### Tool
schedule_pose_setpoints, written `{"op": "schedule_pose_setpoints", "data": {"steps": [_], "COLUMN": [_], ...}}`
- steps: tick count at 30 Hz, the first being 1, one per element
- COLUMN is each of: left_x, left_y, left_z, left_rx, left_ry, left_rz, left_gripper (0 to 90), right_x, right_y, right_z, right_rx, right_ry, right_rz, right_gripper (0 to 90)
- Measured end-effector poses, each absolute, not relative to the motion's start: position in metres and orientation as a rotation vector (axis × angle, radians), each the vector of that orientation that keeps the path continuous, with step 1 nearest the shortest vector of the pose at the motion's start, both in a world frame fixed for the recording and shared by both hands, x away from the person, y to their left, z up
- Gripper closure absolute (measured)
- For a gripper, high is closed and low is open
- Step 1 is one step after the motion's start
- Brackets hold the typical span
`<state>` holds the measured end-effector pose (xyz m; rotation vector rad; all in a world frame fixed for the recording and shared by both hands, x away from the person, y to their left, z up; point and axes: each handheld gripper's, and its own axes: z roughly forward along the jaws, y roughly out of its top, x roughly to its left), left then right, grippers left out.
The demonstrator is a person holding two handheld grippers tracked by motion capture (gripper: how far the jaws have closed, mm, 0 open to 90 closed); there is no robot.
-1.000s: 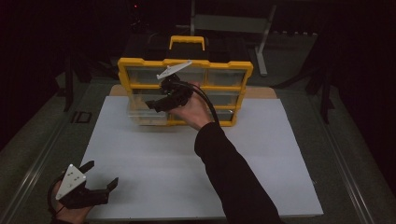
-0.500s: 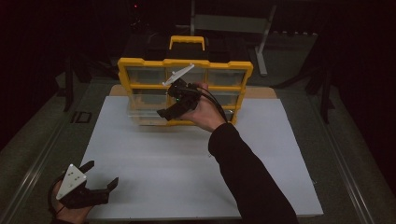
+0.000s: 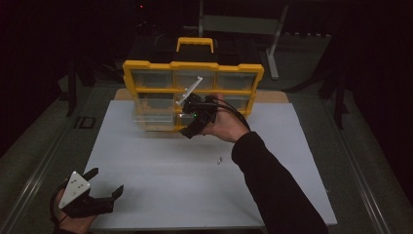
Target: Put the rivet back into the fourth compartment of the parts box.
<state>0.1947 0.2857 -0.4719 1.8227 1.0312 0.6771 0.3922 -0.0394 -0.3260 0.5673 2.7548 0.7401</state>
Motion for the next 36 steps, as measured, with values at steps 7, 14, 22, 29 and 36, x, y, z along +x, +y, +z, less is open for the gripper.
{"op": "schedule_pose_setpoints", "data": {"steps": [7, 14, 22, 29, 36], "left_x": [0.195, 0.195, 0.195, 0.195, 0.195], "left_y": [0.286, 0.285, 0.285, 0.285, 0.284], "left_z": [-0.472, -0.472, -0.472, -0.472, -0.472], "left_rx": [1.824, 1.825, 1.825, 1.821, 1.828], "left_ry": [1.033, 1.030, 1.029, 1.029, 1.028], "left_rz": [0.675, 0.673, 0.674, 0.676, 0.675], "left_gripper": [0.6, 0.5, 0.5, 0.6, 0.6], "right_x": [0.391, 0.392, 0.390, 0.392, 0.395], "right_y": [-0.063, -0.082, -0.097, -0.109, -0.117], "right_z": [-0.338, -0.350, -0.376, -0.403, -0.432], "right_rx": [0.599, 0.645, 0.664, 0.731, 0.777], "right_ry": [2.780, 2.789, 2.816, 2.846, 2.876], "right_rz": [0.616, 0.556, 0.492, 0.437, 0.378], "right_gripper": [14.3, 14.6, 15.7, 16.6, 16.6]}}
